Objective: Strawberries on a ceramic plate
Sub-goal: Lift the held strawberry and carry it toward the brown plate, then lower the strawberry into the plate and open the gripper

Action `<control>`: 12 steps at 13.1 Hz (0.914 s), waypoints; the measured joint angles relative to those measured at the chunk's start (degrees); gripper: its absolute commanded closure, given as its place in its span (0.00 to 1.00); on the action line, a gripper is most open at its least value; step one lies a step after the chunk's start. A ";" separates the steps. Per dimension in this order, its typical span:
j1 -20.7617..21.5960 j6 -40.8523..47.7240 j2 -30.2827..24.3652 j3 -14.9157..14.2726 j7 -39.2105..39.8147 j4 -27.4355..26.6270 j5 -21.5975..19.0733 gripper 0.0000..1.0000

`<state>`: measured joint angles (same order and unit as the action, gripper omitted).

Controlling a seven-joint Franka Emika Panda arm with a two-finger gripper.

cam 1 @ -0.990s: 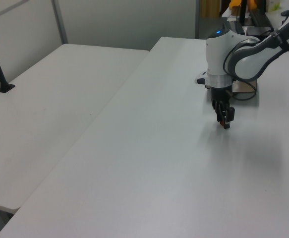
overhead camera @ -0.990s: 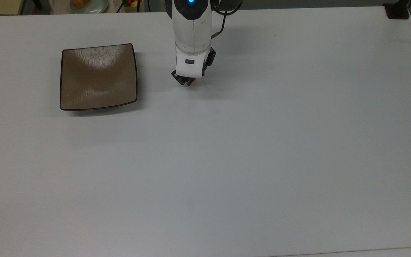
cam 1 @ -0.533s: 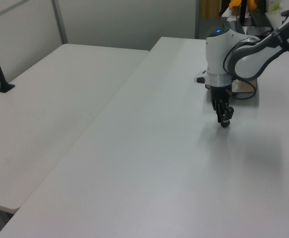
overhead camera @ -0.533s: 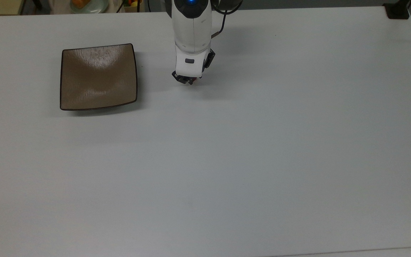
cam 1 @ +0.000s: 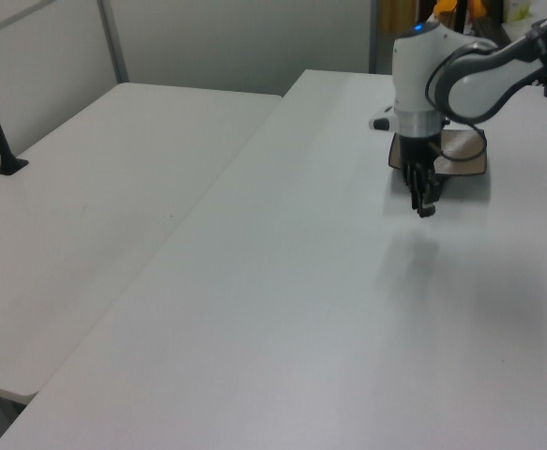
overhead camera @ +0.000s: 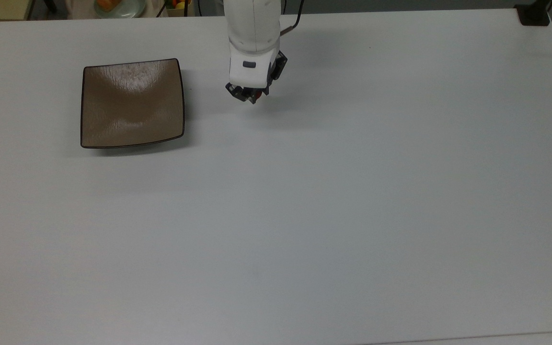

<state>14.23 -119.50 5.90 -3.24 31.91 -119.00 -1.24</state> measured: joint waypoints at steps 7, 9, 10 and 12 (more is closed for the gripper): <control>-6.53 16.74 -3.75 -0.33 -0.05 13.49 0.06 0.90; -8.01 18.65 -3.74 -0.35 -0.04 15.99 0.07 0.90; -8.69 19.17 -3.74 -0.36 -0.03 16.83 0.07 0.90; -10.03 19.54 -3.70 -0.37 0.05 17.56 0.54 0.90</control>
<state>4.19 -99.96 2.20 -3.61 31.96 -101.44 -0.70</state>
